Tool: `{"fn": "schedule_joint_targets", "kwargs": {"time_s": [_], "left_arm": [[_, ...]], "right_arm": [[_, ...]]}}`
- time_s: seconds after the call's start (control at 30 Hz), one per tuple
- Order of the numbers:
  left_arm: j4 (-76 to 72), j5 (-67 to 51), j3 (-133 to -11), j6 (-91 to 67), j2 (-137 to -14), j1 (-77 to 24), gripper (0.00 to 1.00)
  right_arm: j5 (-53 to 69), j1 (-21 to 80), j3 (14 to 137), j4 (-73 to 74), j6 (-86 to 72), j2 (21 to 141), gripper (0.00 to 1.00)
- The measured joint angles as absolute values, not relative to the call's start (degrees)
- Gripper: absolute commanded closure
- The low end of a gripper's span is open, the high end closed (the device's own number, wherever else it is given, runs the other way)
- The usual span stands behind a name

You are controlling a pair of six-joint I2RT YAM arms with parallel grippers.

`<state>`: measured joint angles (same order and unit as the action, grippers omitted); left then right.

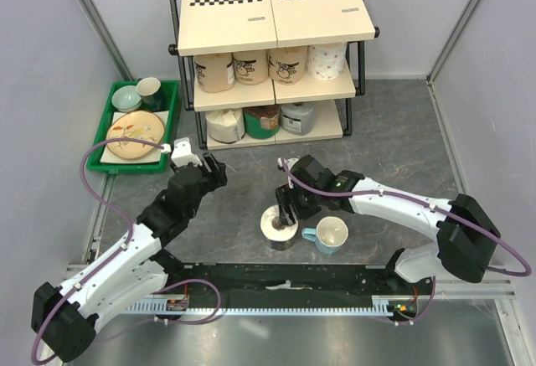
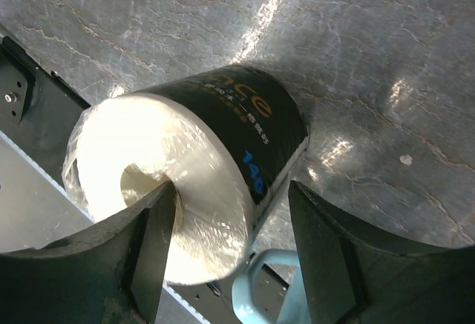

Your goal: Place and organize the paper towels onto the shelf

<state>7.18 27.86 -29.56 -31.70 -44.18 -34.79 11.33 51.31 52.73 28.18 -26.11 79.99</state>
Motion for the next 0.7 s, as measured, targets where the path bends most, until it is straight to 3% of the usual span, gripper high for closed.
{"fn": "schedule_joint_targets", "kwargs": {"time_s": [0.27, 0.7], "left_arm": [[7.18, 27.88, -29.56, -31.7, -44.18, -34.79, 0.28], [7.18, 27.92, -29.56, -31.7, -44.07, -34.79, 0.28]], "right_arm": [[8.34, 52.75, 52.73, 26.52, -27.88, 81.45, 0.57], [-11.66, 48.75, 52.53, 26.55, -36.01, 73.14, 0.63]]}}
